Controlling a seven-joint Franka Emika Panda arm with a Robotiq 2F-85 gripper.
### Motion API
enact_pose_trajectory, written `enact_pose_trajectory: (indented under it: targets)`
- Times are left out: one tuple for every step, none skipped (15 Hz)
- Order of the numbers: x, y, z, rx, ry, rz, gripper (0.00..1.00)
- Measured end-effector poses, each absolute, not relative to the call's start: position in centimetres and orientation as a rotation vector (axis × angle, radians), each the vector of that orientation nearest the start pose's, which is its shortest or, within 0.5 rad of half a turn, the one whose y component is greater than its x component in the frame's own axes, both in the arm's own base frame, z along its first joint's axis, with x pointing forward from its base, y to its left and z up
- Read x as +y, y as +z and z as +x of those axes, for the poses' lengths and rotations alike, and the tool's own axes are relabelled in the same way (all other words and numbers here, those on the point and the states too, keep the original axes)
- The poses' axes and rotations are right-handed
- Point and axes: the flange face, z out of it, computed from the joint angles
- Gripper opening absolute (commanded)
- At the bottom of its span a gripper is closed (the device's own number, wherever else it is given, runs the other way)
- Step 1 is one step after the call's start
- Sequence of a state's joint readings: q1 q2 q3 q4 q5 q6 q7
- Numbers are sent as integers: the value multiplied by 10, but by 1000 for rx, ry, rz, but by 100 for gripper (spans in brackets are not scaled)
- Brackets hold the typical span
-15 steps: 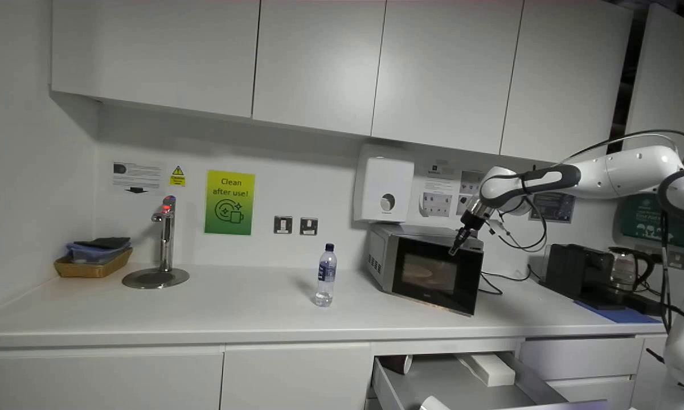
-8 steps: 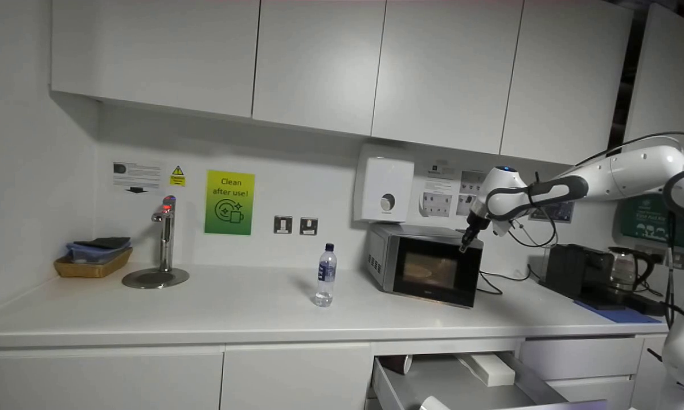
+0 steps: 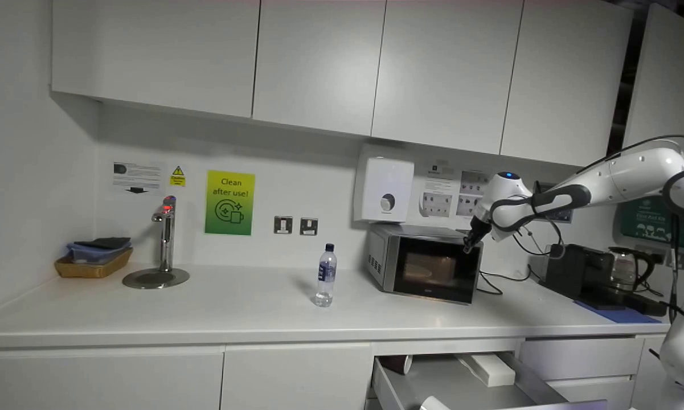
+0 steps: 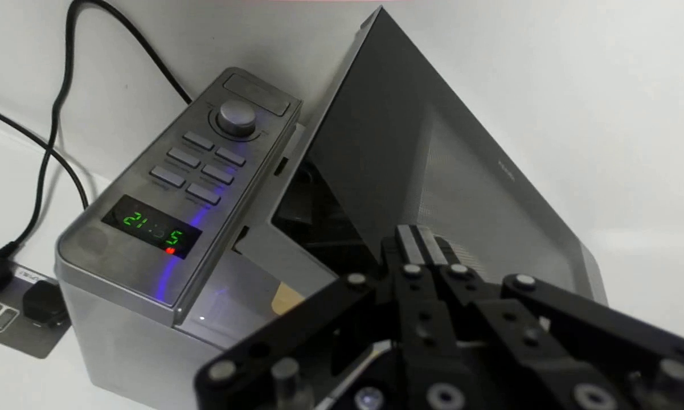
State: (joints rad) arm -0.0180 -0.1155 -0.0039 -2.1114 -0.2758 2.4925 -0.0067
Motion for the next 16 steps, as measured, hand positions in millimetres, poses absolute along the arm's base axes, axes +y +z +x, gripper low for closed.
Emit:
enact_pose_trajectory:
  targets:
    - [-14, 522, 558, -216, -856, -3241, 0]
    - [-18, 523, 559, -172, -891, -3229, 0]
    - [-22, 524, 560, -132, -926, -3214, 0]
    - [-26, 526, 562, -99, -959, -3201, 0]
    - [-31, 526, 563, -71, -987, -3190, 0]
    - [-35, 525, 565, -48, -1009, -3180, 0]
    - [-39, 524, 567, -31, -1026, -3173, 0]
    - [-44, 521, 569, -19, -1045, -3165, 0]
    - [-48, 519, 571, -9, -1062, -3157, 0]
    - [-51, 515, 573, 0, -1073, -3149, 0]
    - [-54, 512, 575, 10, -1082, -3140, 0]
    - [-56, 508, 578, 22, -1093, -3129, 0]
    - [-57, 504, 580, 29, -1102, -3120, 0]
    - [-58, 501, 582, 34, -1118, -3109, 0]
    - [-58, 499, 584, 38, -1132, -3097, 0]
    - [-58, 497, 586, 41, -1149, -3085, 0]
